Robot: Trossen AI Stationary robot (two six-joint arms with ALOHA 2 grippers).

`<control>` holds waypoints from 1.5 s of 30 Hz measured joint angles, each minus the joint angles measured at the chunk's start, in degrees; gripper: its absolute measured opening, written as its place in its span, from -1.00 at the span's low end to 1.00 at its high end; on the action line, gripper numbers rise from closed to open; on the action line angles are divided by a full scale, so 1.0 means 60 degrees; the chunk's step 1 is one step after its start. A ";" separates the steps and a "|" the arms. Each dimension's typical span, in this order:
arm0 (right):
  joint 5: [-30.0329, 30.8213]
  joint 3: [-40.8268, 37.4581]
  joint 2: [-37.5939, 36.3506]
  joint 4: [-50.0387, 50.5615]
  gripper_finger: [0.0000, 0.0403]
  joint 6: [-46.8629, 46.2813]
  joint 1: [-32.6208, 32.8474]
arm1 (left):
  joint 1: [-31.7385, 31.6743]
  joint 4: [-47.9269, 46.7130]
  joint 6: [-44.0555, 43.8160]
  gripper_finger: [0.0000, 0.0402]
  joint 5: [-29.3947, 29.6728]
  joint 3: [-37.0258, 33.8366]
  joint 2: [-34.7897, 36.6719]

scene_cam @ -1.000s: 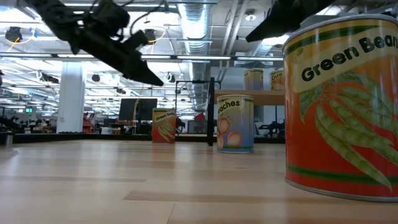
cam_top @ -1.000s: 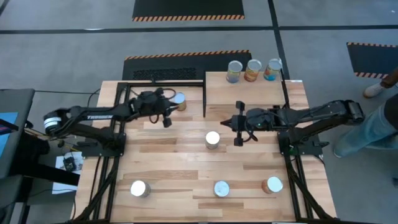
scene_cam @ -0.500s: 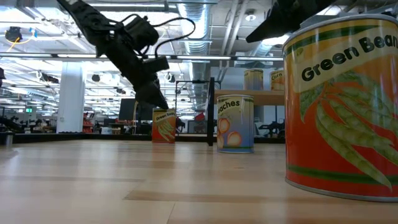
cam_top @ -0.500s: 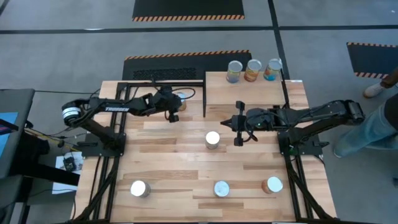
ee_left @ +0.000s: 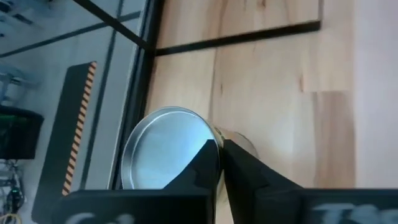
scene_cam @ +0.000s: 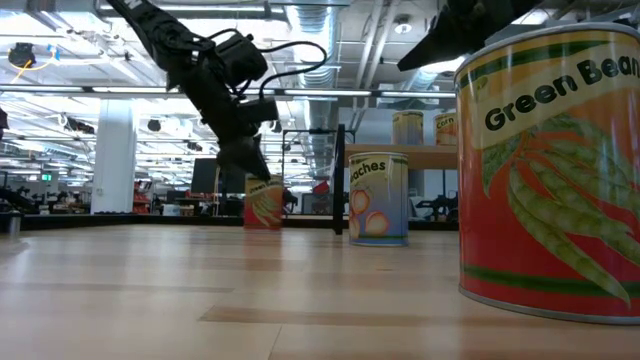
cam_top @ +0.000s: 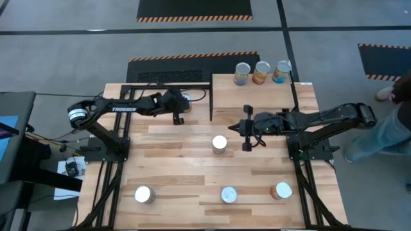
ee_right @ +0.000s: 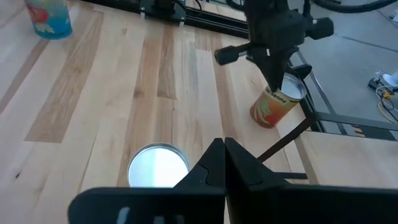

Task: Pick and place cans onto a shelf
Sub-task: Put the top canned green peas on the shelf

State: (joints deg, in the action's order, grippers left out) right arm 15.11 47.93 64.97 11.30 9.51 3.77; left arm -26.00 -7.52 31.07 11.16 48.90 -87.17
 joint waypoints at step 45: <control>-0.0782 -0.1725 -0.0036 -0.1176 -0.96 -0.0592 0.0441 | -0.0371 -0.4656 0.0717 -1.00 -0.3072 1.1369 -0.4646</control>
State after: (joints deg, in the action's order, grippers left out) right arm 10.42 37.58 64.75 4.25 5.96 6.42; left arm -28.23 -35.46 35.38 -7.27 117.11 -115.05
